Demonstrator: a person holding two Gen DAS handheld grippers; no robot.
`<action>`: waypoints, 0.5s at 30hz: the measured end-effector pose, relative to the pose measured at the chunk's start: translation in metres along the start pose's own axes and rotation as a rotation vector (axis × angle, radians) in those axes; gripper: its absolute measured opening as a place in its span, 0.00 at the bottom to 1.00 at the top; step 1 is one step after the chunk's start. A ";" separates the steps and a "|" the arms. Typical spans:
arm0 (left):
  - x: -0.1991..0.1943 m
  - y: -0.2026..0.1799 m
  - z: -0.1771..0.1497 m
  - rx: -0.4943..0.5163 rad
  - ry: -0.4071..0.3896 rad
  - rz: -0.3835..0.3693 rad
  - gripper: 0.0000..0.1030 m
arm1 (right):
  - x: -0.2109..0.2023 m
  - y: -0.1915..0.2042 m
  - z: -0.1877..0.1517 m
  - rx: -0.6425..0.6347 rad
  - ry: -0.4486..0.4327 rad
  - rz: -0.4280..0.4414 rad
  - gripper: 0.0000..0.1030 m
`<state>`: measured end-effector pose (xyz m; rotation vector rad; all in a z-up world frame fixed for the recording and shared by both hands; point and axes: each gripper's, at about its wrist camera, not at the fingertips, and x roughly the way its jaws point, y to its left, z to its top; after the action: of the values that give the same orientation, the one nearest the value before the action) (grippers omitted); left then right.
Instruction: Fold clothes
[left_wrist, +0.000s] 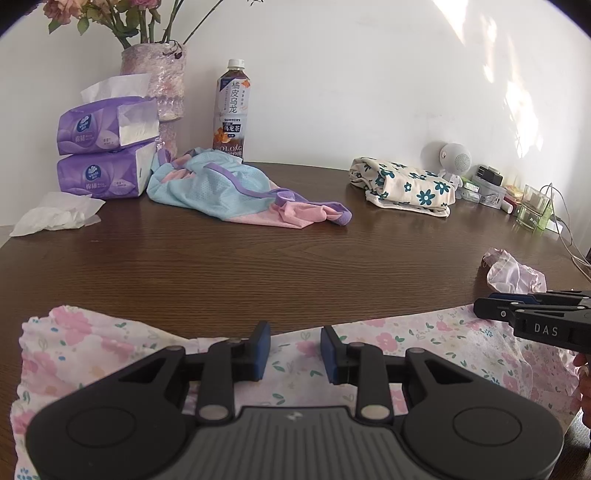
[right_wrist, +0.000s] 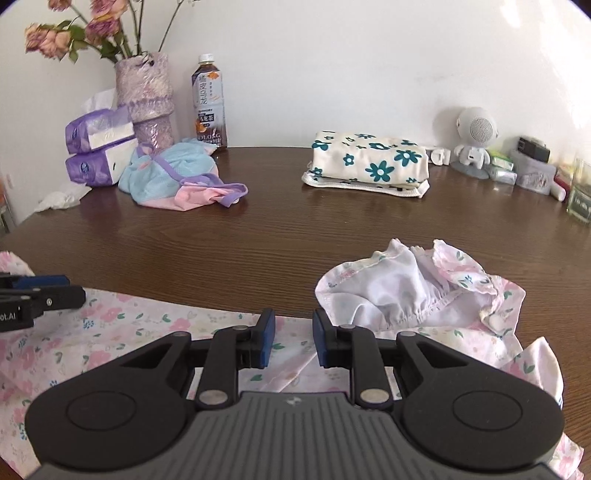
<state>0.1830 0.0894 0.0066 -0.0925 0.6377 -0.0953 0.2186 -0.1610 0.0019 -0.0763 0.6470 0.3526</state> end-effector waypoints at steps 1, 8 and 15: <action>0.000 0.000 0.000 0.001 0.000 0.001 0.28 | 0.000 0.000 0.000 0.000 0.001 -0.001 0.21; 0.000 0.000 0.000 -0.002 0.000 -0.001 0.27 | -0.007 0.000 0.007 0.065 -0.005 0.073 0.21; 0.000 0.002 0.000 -0.011 -0.002 -0.008 0.27 | -0.019 0.036 0.020 0.014 -0.042 0.158 0.21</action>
<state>0.1828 0.0911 0.0066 -0.1063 0.6363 -0.0997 0.2041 -0.1297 0.0305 -0.0046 0.6156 0.5009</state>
